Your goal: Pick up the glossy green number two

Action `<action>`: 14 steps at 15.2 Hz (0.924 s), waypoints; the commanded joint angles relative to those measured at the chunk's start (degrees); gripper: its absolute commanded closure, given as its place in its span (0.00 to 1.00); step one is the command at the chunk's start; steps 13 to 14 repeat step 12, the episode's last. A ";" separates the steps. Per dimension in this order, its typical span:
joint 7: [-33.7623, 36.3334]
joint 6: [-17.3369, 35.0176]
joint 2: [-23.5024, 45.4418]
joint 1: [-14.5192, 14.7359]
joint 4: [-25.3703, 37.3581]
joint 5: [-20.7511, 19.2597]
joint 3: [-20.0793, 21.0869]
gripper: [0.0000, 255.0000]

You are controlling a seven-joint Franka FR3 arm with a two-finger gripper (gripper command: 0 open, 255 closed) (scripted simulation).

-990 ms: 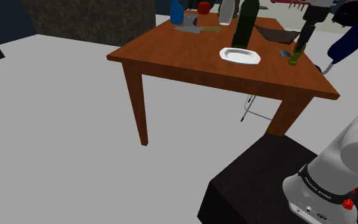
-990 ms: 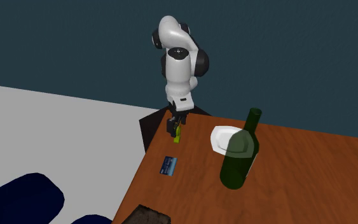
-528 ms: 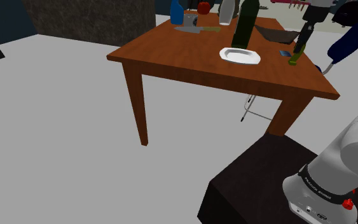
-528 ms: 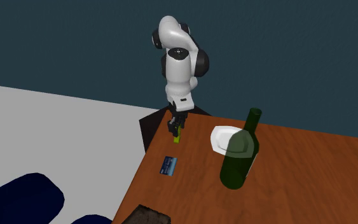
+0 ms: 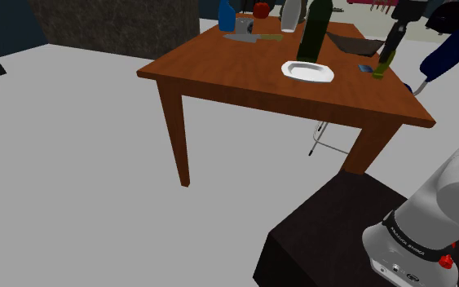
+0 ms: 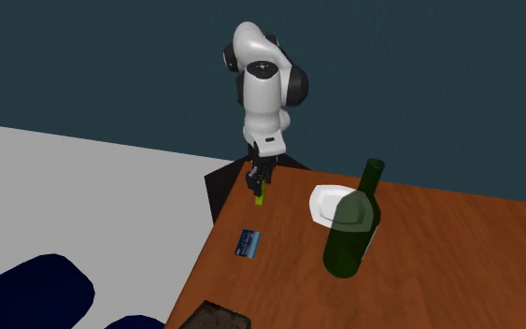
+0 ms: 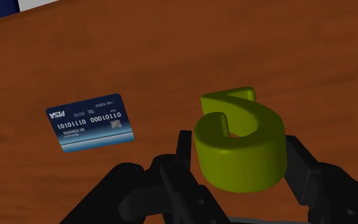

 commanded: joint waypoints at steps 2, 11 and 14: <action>-0.21 -2.40 0.10 0.11 2.47 0.21 0.22 1.00; -0.81 -8.58 1.13 0.58 9.56 1.02 0.61 1.00; -0.81 -8.58 1.13 0.58 9.57 1.03 0.60 1.00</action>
